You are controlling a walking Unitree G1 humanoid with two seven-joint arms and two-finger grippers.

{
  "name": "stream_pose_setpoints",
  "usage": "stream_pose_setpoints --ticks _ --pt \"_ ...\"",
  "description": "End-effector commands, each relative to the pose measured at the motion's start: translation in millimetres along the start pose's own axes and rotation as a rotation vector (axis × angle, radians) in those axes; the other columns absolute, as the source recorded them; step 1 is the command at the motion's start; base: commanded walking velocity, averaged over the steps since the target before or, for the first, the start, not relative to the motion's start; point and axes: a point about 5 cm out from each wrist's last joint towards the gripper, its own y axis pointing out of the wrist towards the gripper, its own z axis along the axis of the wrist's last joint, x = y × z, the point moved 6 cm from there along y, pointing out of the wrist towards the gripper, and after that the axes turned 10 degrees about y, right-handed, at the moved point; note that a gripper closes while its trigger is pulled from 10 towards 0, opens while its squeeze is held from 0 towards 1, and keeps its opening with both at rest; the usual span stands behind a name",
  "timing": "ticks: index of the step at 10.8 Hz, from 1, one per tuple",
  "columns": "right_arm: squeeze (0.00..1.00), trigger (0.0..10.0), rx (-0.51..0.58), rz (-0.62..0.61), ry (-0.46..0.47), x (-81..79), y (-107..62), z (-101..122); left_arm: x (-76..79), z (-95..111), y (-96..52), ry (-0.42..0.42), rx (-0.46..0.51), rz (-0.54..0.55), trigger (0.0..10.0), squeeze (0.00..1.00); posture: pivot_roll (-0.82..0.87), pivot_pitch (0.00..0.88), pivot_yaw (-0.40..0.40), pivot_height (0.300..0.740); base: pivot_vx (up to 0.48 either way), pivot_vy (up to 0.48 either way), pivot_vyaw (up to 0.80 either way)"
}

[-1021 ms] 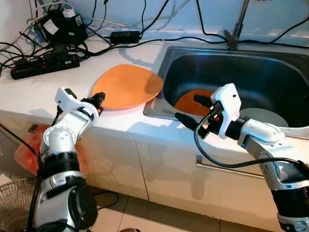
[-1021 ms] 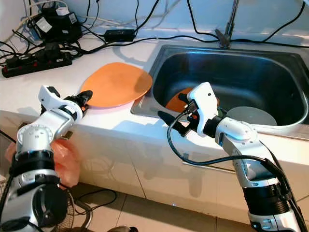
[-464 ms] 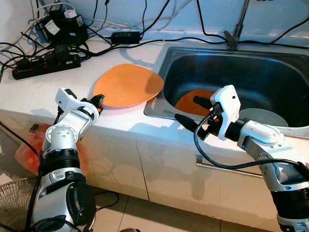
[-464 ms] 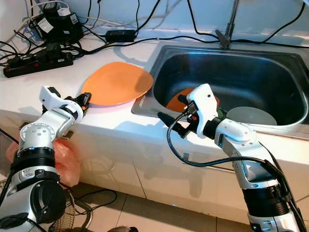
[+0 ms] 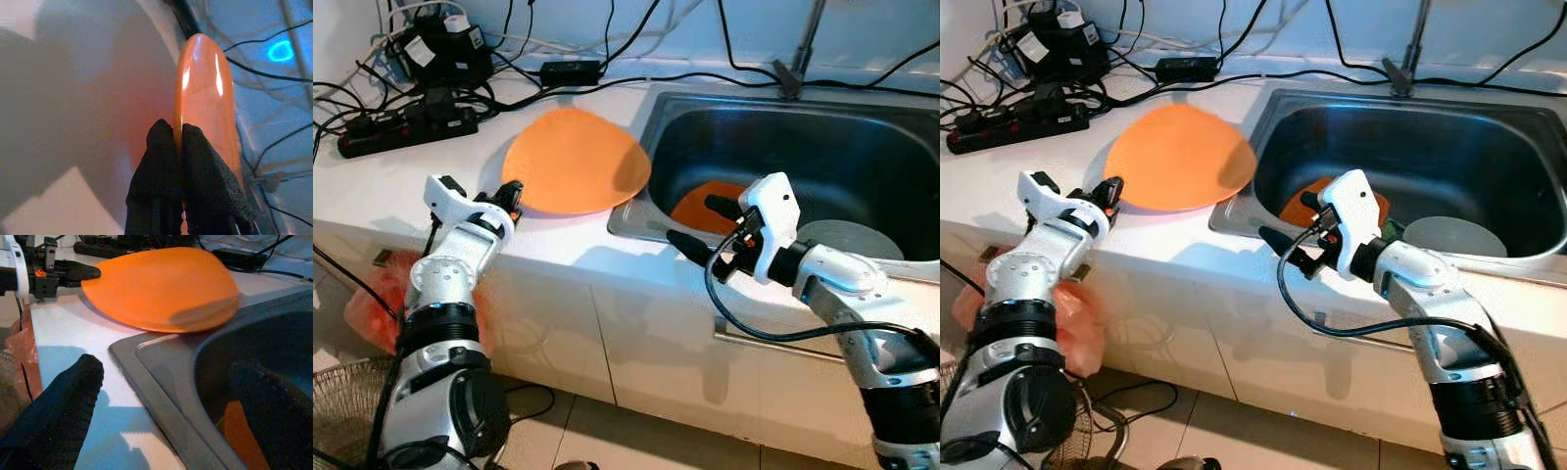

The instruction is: Kitchen organization

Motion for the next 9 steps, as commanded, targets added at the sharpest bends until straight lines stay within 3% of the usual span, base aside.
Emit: stream_pose_setpoints --ticks 1,2,5,9 --pt "0.00 10.0 0.011 -0.011 0.022 1.7 0.1 2 4.1 -9 1.3 -0.007 -0.016 -0.040 0.0 0.00 0.03 0.074 0.095 0.740 0.000 0.000 0.00" --pt "0.00 10.0 0.027 -0.035 0.056 4.8 2.2 3 11.7 -12 0.5 -0.030 -0.003 -0.104 0.0 0.00 0.03 0.074 0.096 0.740 0.000 0.000 0.00" --pt "0.00 10.0 0.153 -0.169 0.287 29.5 6.2 17 41.5 -12 -3.6 -0.076 0.051 -0.289 0.0 0.00 0.03 0.074 0.093 0.740 0.000 0.000 0.00" --pt "0.00 10.0 0.249 -0.236 0.465 44.0 12.9 36 73.7 -15 -8.7 -0.091 0.065 -0.446 0.0 0.00 0.02 0.072 0.095 0.740 0.000 0.000 0.00"
